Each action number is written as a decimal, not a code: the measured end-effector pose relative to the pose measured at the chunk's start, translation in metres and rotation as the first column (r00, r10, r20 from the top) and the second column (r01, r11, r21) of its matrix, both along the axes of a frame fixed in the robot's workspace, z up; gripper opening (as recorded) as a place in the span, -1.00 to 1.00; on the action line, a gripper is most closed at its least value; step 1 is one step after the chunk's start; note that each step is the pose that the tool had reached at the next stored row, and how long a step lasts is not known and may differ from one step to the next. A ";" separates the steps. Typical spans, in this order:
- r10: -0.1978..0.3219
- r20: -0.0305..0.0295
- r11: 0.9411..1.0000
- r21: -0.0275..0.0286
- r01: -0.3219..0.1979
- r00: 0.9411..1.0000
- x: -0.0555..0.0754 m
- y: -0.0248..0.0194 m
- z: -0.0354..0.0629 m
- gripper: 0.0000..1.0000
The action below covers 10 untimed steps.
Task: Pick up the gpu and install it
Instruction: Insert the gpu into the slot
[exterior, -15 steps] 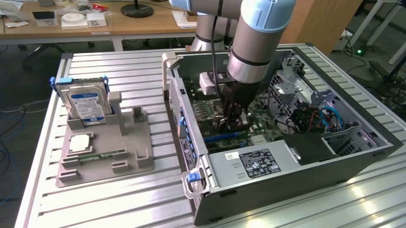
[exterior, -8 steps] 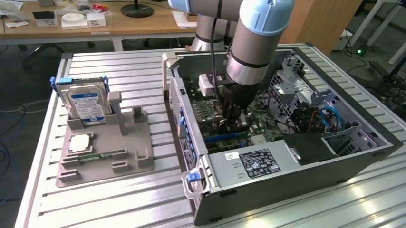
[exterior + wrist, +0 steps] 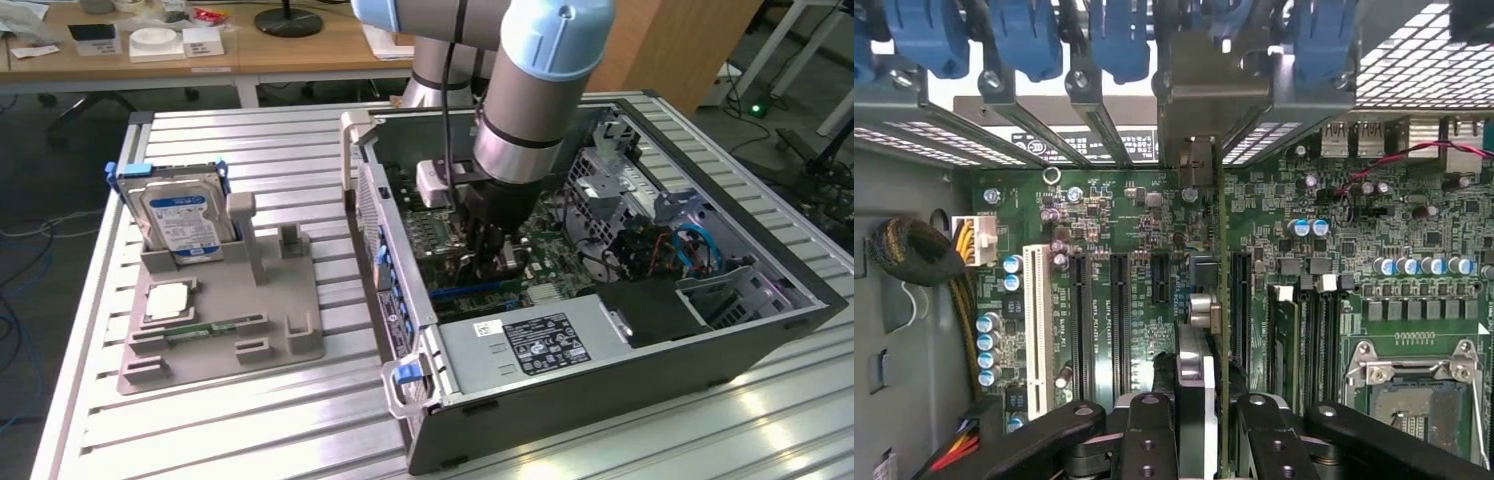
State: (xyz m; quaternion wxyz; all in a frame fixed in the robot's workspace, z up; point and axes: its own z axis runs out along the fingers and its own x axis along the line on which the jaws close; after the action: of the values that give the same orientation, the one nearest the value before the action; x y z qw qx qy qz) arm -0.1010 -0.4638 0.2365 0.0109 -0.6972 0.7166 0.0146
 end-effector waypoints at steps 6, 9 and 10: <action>0.000 0.000 1.000 0.000 0.000 1.000 0.000 0.0000 -0.0011 -0.44; 0.000 0.000 1.000 0.000 0.000 1.000 0.000 0.0002 -0.0012 -0.44; 0.000 0.000 1.000 0.000 0.000 1.000 0.000 0.0006 -0.0013 -0.44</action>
State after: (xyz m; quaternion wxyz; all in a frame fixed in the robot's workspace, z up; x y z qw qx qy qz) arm -0.1011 -0.4632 0.2353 0.0111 -0.6972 0.7167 0.0147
